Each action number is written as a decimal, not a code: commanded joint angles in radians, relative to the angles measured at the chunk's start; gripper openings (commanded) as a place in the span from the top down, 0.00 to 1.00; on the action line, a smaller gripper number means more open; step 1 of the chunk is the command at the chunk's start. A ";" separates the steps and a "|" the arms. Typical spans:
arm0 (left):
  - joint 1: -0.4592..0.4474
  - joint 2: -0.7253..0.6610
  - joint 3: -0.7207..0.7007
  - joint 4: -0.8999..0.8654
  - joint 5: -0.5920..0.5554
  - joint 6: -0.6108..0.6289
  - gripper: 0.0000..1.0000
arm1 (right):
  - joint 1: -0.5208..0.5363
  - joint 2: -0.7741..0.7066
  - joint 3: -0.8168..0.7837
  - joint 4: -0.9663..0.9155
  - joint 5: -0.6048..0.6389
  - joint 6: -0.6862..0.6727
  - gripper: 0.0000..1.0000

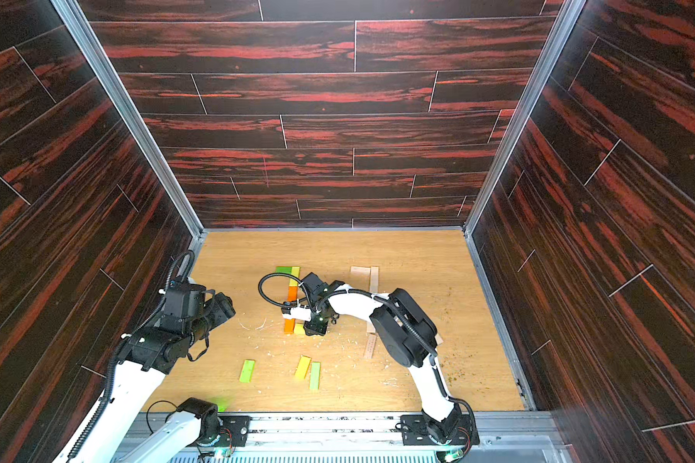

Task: Assemble a giraffe with building blocks
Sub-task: Assemble the building block at the center of the board.

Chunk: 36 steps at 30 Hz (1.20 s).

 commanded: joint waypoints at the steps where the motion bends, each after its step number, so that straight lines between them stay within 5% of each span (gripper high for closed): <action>1: 0.005 -0.001 -0.006 0.002 -0.016 0.010 0.19 | -0.008 0.054 0.025 -0.039 -0.020 -0.032 0.77; 36: 0.006 0.009 0.006 0.004 -0.019 0.014 0.19 | 0.003 0.062 0.027 -0.082 -0.027 -0.094 0.71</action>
